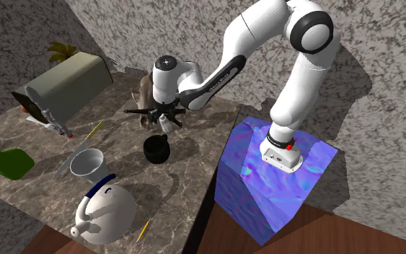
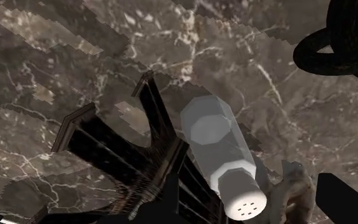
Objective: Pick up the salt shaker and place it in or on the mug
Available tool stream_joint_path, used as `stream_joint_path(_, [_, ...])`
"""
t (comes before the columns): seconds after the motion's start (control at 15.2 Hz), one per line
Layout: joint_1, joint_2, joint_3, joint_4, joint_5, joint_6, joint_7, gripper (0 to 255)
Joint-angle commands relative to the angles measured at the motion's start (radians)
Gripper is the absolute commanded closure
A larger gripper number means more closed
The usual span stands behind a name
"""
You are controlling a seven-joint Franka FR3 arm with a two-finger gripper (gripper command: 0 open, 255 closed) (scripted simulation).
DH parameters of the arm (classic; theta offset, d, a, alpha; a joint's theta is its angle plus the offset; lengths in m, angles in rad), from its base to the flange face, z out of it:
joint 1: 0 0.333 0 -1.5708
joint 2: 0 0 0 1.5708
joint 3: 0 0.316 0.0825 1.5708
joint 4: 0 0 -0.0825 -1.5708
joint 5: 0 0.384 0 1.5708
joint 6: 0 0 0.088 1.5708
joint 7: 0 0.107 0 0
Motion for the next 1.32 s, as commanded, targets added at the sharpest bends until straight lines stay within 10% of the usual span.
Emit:
stream_joint_path(0.0, [-0.009,0.078,-0.013,-0.011,-0.020,-0.013,0.016,0])
stream_joint_path(0.26, [-0.011,0.078,-0.011,-0.011,-0.021,-0.013,0.017,0])
stream_joint_path(0.33, [-0.004,0.076,-0.005,0.001,-0.016,-0.028,0.023,255])
stream_joint_path(1.25, [-0.024,0.015,0.005,0.007,0.068,-0.062,-0.053,255])
